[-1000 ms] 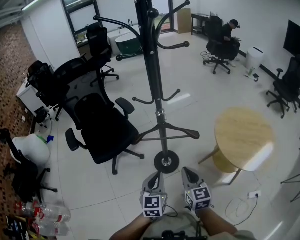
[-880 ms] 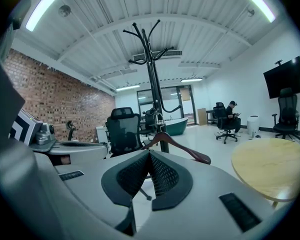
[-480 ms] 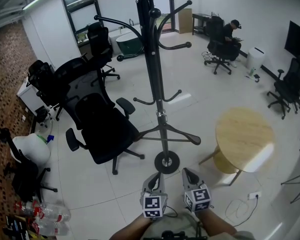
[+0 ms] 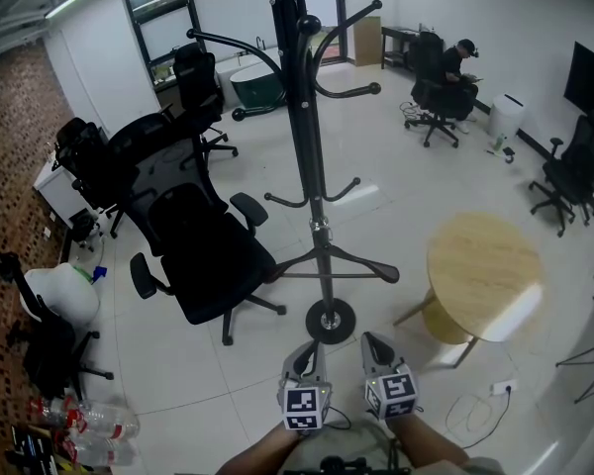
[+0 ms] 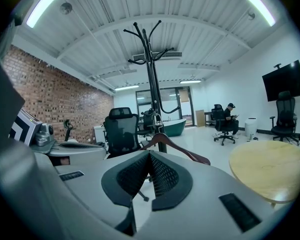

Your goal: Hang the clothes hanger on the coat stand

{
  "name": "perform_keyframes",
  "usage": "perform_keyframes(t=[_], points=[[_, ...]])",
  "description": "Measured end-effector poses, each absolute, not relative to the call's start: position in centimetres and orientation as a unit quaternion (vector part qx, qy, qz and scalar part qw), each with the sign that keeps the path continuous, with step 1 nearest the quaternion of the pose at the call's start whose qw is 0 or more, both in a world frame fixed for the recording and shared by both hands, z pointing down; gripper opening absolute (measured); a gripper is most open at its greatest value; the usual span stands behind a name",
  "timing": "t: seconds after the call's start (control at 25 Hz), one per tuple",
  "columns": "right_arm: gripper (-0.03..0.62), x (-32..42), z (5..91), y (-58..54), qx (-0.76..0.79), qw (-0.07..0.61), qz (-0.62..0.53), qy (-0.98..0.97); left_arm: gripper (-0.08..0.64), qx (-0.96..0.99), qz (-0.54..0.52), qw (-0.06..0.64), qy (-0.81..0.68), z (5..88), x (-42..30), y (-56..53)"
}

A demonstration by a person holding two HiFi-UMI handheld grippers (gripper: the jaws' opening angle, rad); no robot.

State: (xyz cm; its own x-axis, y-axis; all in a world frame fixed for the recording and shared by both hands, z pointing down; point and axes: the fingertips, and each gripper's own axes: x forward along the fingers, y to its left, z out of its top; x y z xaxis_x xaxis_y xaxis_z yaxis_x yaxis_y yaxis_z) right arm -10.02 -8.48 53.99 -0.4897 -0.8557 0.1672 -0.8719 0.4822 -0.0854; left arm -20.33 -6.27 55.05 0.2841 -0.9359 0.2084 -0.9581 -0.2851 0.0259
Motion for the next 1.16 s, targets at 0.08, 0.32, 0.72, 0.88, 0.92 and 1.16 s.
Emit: perform_keyframes(t=[0.08,0.32,0.72,0.88,0.92,1.16], points=[[0.002,-10.08,53.96,-8.51,0.502,0.054,0.076,-0.86,0.017,0.798,0.077,0.073,-0.594,55.06,-20.33,-6.28],[0.002,-10.74,54.76,-8.33,0.488,0.072,0.084,-0.866,0.017,0.798,0.077,0.071,-0.594,54.96,-20.51,-6.46],[0.002,-10.53,54.39,-8.98,0.491,0.072,0.081,-0.864,0.017,0.796,0.077,0.068,-0.597,54.7,-20.74,-6.86],[0.002,-10.62,54.49,-8.83,0.49,0.07,0.083,-0.865,0.017,0.796,0.077,0.067,-0.596,54.74,-20.73,-6.76],[0.002,-10.59,54.59,-8.77,0.49,0.07,0.083,-0.865,0.017,0.797,0.077,0.067,-0.596,54.76,-20.68,-6.71],[0.002,-10.73,54.8,-8.35,0.489,0.072,0.088,-0.865,0.017,0.797,0.076,0.067,-0.595,54.6,-20.71,-6.48]])
